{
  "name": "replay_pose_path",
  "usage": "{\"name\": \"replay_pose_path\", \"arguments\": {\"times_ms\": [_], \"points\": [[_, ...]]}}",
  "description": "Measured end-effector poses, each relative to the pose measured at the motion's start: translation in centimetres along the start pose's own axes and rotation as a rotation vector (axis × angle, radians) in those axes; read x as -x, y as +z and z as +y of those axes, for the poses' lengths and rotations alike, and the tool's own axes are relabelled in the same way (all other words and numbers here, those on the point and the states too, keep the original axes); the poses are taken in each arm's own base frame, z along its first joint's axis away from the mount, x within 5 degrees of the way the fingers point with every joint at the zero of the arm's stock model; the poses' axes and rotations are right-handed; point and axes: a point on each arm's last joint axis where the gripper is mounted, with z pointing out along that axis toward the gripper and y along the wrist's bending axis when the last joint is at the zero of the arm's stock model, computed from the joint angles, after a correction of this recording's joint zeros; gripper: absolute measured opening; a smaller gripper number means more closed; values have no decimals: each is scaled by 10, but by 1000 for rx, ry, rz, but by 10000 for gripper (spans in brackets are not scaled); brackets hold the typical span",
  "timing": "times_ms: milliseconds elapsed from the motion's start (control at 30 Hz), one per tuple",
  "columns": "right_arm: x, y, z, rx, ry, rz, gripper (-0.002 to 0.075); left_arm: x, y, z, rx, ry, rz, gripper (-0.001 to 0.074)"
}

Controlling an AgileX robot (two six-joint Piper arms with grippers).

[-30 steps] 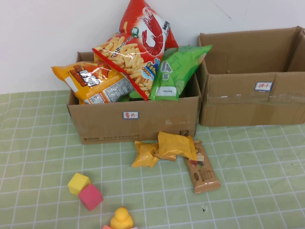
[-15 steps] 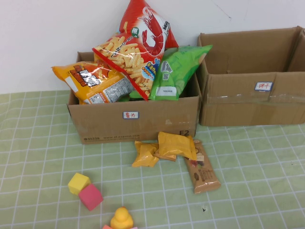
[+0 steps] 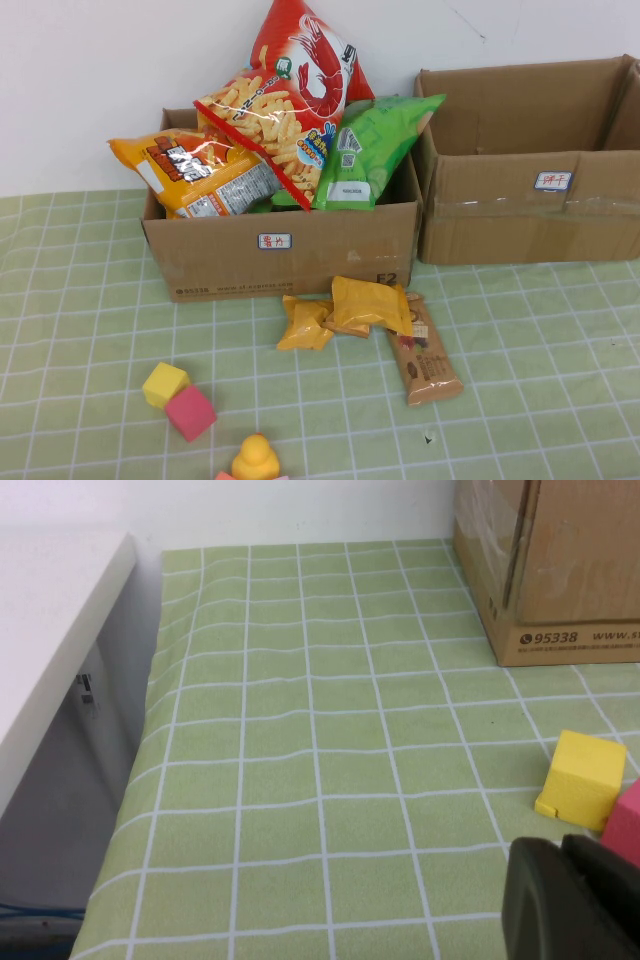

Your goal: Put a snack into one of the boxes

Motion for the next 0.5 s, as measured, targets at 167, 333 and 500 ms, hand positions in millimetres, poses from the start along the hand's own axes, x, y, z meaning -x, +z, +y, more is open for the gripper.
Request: {"name": "replay_pose_path", "arguments": {"times_ms": [167, 333, 500], "points": [[0, 0, 0, 0, 0, -2, -2, 0, 0, 0, 0, 0, 0, -3], [2, 0, 0, -1, 0, -35, -2, 1, 0, 0, -2, 0, -13, -3], [21, -2, 0, -4, 0, -258, -2, 22, -2, -4, -44, 6, -261, -3]]}}
